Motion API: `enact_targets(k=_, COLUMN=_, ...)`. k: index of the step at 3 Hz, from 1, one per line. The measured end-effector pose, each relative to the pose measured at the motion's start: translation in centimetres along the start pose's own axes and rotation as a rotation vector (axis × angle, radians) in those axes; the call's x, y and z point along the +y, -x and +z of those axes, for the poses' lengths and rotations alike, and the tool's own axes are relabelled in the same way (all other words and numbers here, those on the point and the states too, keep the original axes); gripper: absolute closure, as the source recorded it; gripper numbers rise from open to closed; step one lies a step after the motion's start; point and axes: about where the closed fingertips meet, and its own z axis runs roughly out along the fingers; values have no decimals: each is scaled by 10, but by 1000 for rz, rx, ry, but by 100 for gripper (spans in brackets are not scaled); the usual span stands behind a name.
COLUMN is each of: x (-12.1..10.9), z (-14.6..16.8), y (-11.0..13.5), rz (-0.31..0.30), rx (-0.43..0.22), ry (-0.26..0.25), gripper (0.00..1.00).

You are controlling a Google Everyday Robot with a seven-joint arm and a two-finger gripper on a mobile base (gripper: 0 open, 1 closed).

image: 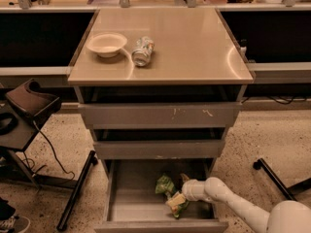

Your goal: Place green rice chip bag into bottom drawer

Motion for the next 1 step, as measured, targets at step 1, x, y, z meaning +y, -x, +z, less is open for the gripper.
enact_targets(k=1, x=0, z=0, y=0, rz=0, rx=0, ry=0, gripper=0)
